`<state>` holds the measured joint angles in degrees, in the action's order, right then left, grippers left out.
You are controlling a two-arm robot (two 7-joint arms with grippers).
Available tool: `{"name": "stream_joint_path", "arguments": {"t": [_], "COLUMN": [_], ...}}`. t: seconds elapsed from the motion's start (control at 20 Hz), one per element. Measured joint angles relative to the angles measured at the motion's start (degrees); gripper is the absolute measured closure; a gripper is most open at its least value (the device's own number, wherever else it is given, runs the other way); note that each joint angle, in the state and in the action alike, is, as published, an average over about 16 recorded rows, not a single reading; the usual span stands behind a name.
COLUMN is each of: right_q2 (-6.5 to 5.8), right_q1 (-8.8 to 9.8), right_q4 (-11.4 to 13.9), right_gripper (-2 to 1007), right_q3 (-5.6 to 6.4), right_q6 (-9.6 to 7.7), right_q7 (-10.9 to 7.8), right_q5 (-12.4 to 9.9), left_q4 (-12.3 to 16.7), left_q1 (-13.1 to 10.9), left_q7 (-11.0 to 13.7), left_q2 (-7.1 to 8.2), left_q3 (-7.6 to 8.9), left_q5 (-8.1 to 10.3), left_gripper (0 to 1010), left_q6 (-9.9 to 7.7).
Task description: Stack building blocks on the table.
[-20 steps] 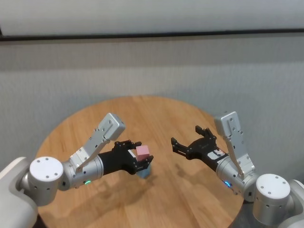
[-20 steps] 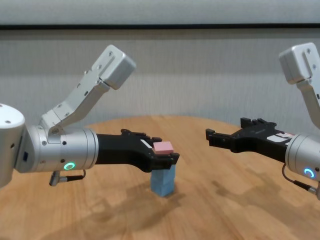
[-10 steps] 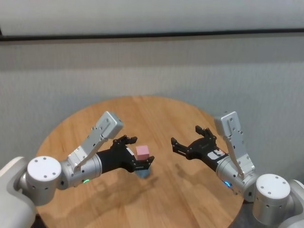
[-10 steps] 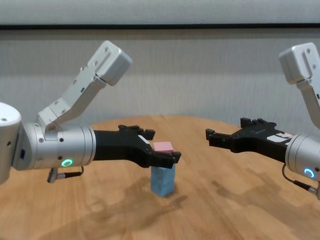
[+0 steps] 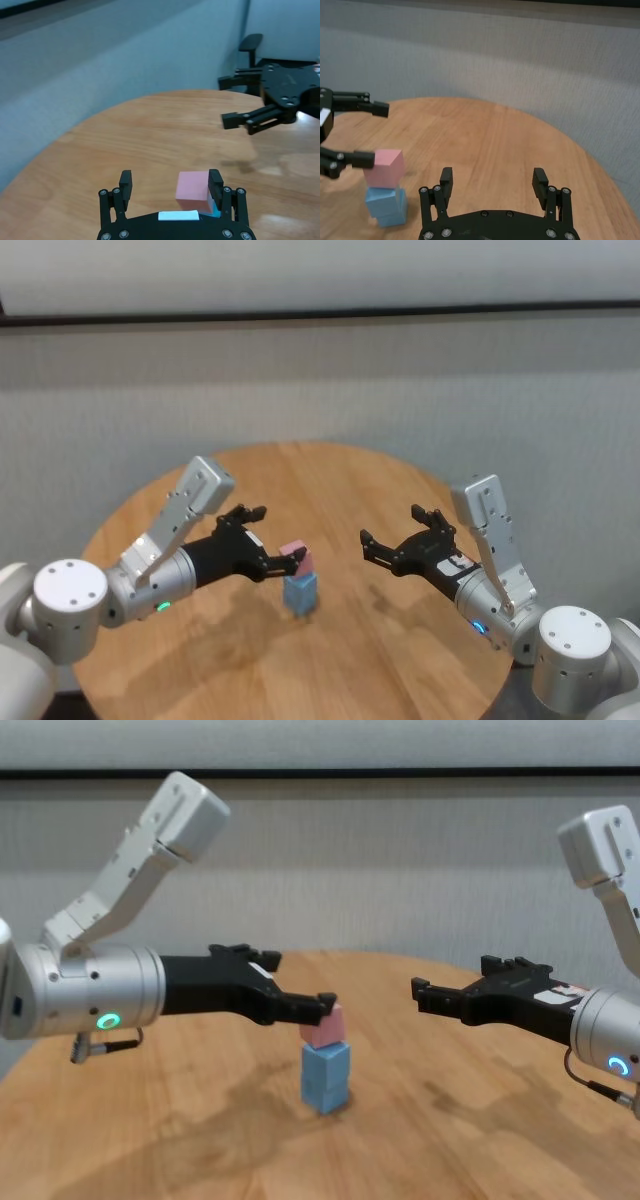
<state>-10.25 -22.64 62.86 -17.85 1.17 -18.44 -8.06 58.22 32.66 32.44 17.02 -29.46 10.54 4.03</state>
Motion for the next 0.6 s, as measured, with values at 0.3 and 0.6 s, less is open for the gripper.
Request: {"name": "stream_joint_path", "arguments": {"t": [0.3,0.6], "right_q2": [0.00,0.00], "right_q1": [0.00,0.00], "right_q4": [0.00,0.00], "right_gripper": [4,4], "right_q3": [0.00,0.00], "right_q6": [0.00,0.00], "right_q7": [0.00,0.00], "right_q5": [0.00,0.00], "left_q4": [-0.19,-0.51], "left_q1": [0.61,1.24], "left_q7": [-1.48,-2.49], "left_q2": [0.41,0.55], "left_q3": [1.50,2.47], "left_q5": [-0.19,-0.60], "left_gripper": [10,10], "left_q6": [0.43,0.88]}}
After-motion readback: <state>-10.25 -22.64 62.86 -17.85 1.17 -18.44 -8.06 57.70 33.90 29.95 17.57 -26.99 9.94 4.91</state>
